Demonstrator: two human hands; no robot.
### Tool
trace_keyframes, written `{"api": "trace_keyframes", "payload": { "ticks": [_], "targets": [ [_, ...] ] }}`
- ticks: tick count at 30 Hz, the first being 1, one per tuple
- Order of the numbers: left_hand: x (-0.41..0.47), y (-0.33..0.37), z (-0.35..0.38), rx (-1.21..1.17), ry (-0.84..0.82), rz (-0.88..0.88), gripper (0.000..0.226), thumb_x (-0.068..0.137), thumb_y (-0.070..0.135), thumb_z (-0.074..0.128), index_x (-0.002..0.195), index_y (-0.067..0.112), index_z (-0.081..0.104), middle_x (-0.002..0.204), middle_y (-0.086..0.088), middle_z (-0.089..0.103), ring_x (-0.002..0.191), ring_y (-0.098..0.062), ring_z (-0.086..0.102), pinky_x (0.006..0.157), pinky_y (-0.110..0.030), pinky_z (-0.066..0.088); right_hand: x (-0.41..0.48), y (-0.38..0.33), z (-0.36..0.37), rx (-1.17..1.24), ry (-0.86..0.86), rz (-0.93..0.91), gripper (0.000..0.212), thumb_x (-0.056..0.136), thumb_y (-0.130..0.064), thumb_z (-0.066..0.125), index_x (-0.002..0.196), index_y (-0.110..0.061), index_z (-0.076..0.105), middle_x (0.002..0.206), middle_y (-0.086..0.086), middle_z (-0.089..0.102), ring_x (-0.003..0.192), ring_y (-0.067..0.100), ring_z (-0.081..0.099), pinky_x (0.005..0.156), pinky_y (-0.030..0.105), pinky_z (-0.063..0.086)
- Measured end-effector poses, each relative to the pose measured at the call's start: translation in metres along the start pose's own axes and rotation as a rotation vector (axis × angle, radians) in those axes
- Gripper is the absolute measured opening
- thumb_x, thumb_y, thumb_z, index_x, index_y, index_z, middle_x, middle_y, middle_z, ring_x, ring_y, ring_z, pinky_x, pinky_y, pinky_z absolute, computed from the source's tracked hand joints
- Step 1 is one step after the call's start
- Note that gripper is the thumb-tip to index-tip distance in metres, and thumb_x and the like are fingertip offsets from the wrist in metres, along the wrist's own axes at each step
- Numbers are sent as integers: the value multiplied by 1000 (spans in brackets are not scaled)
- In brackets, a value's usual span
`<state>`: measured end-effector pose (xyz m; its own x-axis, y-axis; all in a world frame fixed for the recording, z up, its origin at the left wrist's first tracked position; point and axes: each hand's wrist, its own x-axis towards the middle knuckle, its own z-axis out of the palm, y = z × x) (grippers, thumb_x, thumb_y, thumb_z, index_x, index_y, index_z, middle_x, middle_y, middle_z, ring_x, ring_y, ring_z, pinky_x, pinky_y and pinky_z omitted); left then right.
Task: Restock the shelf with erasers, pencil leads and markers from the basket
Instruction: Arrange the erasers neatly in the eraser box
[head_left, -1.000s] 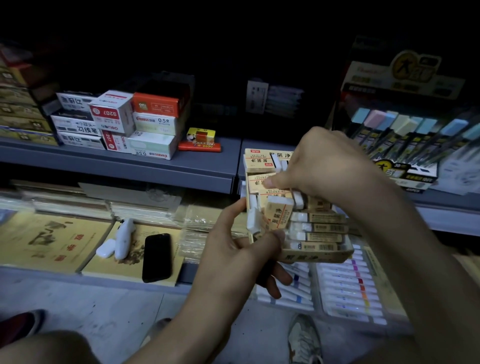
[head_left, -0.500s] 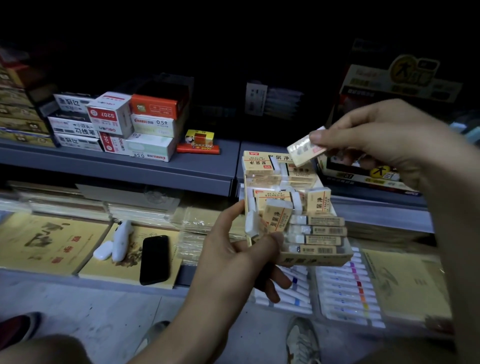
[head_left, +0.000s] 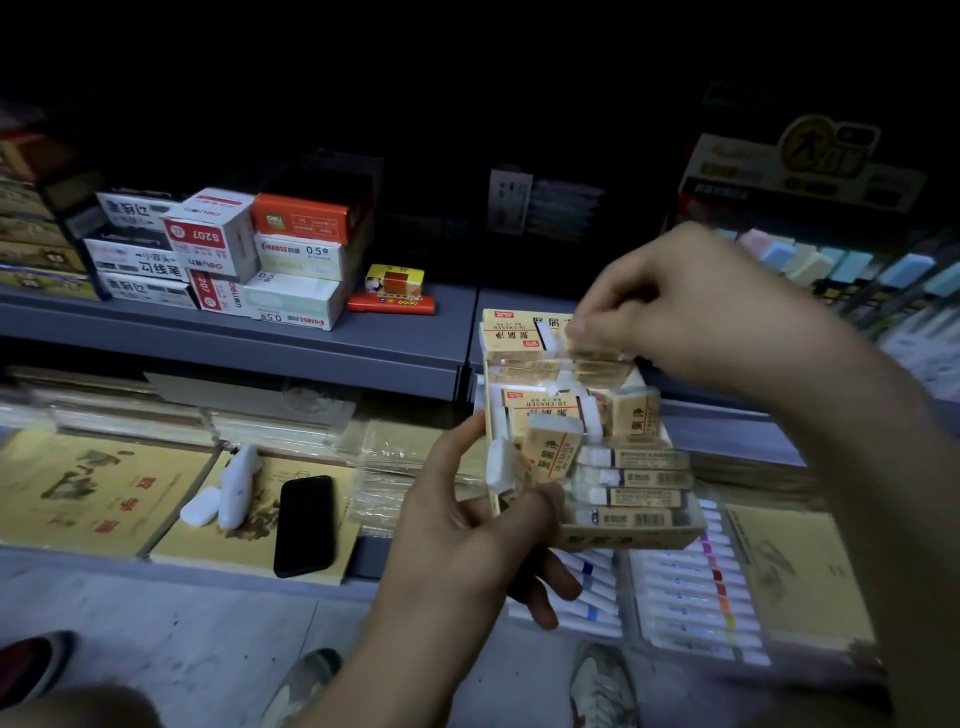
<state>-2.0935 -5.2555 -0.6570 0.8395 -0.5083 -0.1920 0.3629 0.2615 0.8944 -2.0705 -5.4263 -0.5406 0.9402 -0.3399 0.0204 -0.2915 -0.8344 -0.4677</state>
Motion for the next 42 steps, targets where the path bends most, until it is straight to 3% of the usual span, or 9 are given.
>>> {"api": "trace_keyframes", "payload": {
  "ticks": [4, 9, 15, 23, 28, 31, 35, 39, 42],
  "targets": [
    [0, -4, -1, -14, -14, -1, 65, 91, 0, 69, 146, 29, 47, 63, -24, 68, 46, -35, 62, 42, -29, 49, 5, -6, 16, -283, -49, 62, 20, 84, -41, 81, 80, -23, 75, 83, -3, 70, 81, 21, 67, 73, 36, 56],
    [3, -5, -3, -12, -28, -1, 68, 91, 0, 69, 147, 31, 45, 67, -24, 70, 51, -38, 64, 45, -31, 50, -1, -18, 23, -487, -67, 218, 65, 72, -76, 72, 71, -15, 52, 75, 3, 54, 65, 22, 51, 58, 30, 36],
    [2, -6, -3, 4, -18, -2, 68, 91, 1, 70, 147, 31, 45, 70, -25, 71, 50, -36, 64, 44, -31, 50, 7, -17, 23, -402, -145, 237, 59, 69, -66, 82, 69, -14, 55, 67, 2, 55, 64, 22, 53, 56, 30, 37],
    [1, -3, 1, -4, 13, 8, 61, 91, 1, 69, 140, 31, 50, 62, -20, 69, 42, -29, 61, 40, -27, 47, 1, -10, 0, -101, -80, 140, 40, 64, -58, 88, 70, -19, 80, 78, -3, 75, 82, 18, 67, 79, 40, 59],
    [3, -4, 0, -39, 28, -8, 66, 90, 1, 71, 143, 32, 47, 69, -21, 71, 45, -33, 63, 42, -30, 49, -5, 0, -13, 105, 5, 27, 30, 79, -49, 79, 76, -19, 79, 60, -4, 72, 62, 14, 65, 59, 33, 48],
    [2, -4, 0, -35, 28, -10, 65, 90, 1, 71, 143, 31, 48, 70, -20, 71, 47, -33, 63, 43, -31, 50, -6, 2, -17, 486, -42, -83, 25, 94, -28, 58, 90, -8, 71, 87, 9, 78, 82, 20, 77, 74, 42, 62],
    [1, -3, 1, -31, 29, -1, 63, 91, 0, 70, 142, 31, 49, 69, -19, 71, 48, -33, 63, 42, -31, 49, -4, -2, -5, 1053, -268, -82, 12, 91, -2, 41, 86, -8, 51, 69, 9, 65, 67, 30, 72, 61, 36, 58],
    [1, -2, 3, -36, 35, 0, 58, 91, -1, 69, 137, 30, 51, 63, -15, 69, 45, -32, 61, 40, -30, 48, 1, 3, 11, 652, -333, -150, 28, 98, -3, 43, 94, -10, 70, 55, 4, 46, 31, 18, 42, 39, 22, 36],
    [1, -2, 3, -35, 34, -5, 57, 92, -1, 69, 135, 32, 51, 63, -16, 67, 46, -32, 62, 42, -31, 49, -3, -5, 16, 36, -257, -215, 28, 101, -24, 53, 93, -26, 79, 43, -4, 56, 31, 13, 48, 36, 22, 36]
  ]
}}
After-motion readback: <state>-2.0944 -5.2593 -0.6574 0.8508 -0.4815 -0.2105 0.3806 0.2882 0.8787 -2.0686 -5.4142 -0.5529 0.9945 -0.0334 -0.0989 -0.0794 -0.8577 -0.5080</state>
